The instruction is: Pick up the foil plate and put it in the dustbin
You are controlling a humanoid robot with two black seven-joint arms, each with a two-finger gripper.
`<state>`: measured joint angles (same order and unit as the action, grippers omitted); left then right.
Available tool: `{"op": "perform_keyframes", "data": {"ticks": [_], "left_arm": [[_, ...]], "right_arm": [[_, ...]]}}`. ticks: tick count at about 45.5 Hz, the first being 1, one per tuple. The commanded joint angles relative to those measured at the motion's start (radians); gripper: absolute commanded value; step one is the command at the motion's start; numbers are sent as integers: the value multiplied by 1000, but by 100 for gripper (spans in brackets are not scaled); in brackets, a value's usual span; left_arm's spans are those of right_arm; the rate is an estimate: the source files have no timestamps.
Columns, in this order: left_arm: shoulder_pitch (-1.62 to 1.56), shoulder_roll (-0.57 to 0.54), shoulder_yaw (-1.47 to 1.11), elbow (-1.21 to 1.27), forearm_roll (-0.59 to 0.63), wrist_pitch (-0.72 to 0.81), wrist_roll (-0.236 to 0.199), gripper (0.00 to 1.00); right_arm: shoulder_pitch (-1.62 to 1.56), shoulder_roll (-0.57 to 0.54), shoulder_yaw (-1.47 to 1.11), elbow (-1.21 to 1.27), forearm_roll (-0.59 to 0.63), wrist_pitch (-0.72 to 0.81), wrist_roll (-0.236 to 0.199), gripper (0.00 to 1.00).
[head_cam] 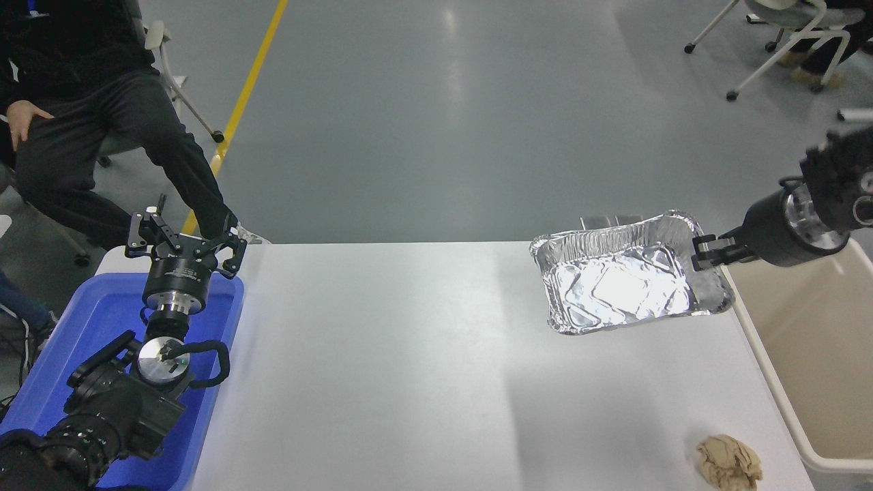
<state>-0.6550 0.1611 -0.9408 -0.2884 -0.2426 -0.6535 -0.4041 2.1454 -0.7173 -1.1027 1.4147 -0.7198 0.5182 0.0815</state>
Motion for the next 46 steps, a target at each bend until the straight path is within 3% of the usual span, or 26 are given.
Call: {"op": "perform_keyframes", "data": {"ticks": [1, 13, 22, 32, 41, 46], "left_arm": [[0, 0, 0, 0, 0, 0, -1, 99], [0, 0, 0, 0, 0, 0, 1, 99], [0, 0, 2, 0, 0, 0, 1, 99], [0, 0, 2, 0, -1, 0, -1, 99], [0, 0, 2, 2, -1, 0, -1, 99], [0, 0, 2, 0, -1, 2, -1, 99]], "right_arm": [[148, -14, -62, 35, -7, 112, 0, 0], [153, -47, -71, -39, -1, 97, -9, 0], [35, -97, -26, -313, 10, 88, -8, 0], [-267, -177, 246, -650, 36, 77, -6, 0], [-652, -189, 570, -907, 63, -113, -5, 0], [-850, -183, 737, -979, 155, -251, -11, 0]]}}
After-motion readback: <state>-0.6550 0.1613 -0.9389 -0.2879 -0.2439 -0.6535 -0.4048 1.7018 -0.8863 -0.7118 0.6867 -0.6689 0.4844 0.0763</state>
